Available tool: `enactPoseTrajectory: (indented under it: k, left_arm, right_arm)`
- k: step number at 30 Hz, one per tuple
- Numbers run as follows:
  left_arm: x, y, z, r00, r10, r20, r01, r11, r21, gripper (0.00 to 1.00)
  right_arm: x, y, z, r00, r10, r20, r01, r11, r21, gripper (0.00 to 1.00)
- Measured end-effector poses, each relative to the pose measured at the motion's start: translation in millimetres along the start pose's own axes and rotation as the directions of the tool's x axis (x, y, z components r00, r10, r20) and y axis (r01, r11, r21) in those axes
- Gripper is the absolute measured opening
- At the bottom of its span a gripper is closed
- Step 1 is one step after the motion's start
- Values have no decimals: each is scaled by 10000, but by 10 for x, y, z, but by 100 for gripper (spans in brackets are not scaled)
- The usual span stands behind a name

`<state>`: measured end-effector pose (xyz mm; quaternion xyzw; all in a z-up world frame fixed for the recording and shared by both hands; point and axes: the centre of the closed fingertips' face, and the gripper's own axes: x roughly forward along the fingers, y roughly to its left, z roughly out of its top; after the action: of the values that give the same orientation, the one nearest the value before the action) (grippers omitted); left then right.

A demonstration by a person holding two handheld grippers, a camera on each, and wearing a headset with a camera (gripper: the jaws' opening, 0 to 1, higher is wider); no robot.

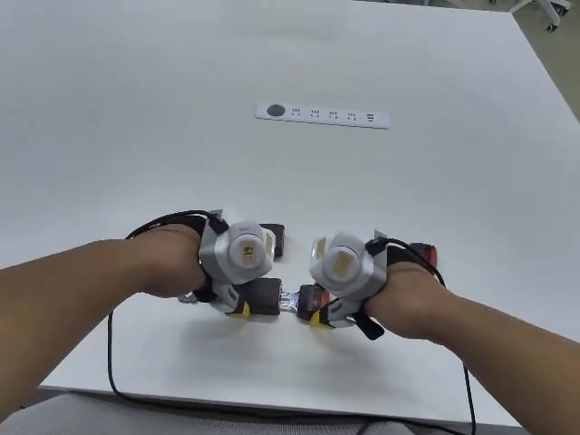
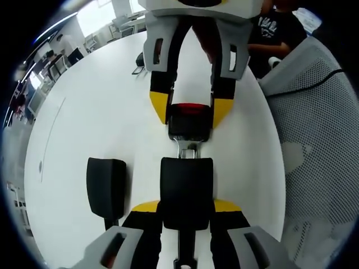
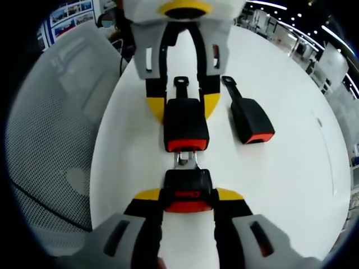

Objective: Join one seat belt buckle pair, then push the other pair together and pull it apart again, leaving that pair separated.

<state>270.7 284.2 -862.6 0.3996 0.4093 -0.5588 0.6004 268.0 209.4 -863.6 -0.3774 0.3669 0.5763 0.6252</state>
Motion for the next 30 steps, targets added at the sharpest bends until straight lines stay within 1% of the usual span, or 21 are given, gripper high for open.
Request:
enactPoseTrajectory:
  k: [2, 5, 6, 8, 11, 13, 14, 16, 20, 22, 25, 28, 30]
  left_arm:
    - [0, 0, 2, 9999, -23, 100, 23, 10000, -17, 33]
    - [-3, -12, 5, 9999, 53, 96, -53, 10000, 49, 33]
    - [-6, 1, -2, 9998, 4, 203, -4, 10000, -29, 33]
    - [-6, 4, -3, 9995, -52, 315, 51, 10000, 41, 33]
    - [-4, 3, 3, 9992, -51, 388, 51, 10000, -2, 33]
    - [-3, 7, 4, 9992, -14, 405, 16, 10000, -34, 33]
    - [-3, 5, 3, 9992, -13, 412, 15, 10000, -47, 33]
    - [-2, 4, 3, 9992, -9, 405, 10, 10000, -35, 33]
    - [1, -1, 6, 9993, -30, 372, 29, 10000, 39, 33]
    - [7, -10, 14, 9998, -22, 214, 19, 9999, 117, 32]
    - [7, -8, 13, 9999, -43, 110, 42, 9999, 156, 32]
    - [3, -4, 3, 10000, 0, -12, 0, 9997, 232, 32]
    - [-3, -12, 3, 9999, -15, 117, 14, 9999, 109, 32]
  right_arm:
    - [-2, -5, 2, 10000, -12, -45, 12, 10000, 6, 36]
    - [-1, -10, 9, 10000, -16, -10, 16, 10000, -41, 35]
    - [3, -15, 19, 10000, -31, 17, 31, 9999, -105, 35]
    - [15, -11, 55, 10000, -71, -20, 70, 9993, -378, 35]
    - [34, -22, 93, 10000, -54, -74, 51, 9987, -498, 35]
    - [53, -24, 142, 10000, -12, 61, 16, 9987, -514, 34]
    - [75, -10, 197, 9999, 10, 150, -4, 9990, -444, 34]
    - [91, -11, 217, 10000, -32, 61, 35, 9987, -500, 34]
    - [88, -25, 207, 9998, -14, 202, 20, 9995, -306, 34]
    - [87, -27, 202, 9996, -14, 267, 22, 9996, -286, 34]
    - [89, -26, 206, 9995, -6, 320, 14, 9996, -268, 34]
    - [97, -14, 247, 9996, -7, 282, 16, 9995, -329, 34]
    - [94, -11, 254, 9997, -5, 260, 14, 9994, -357, 34]
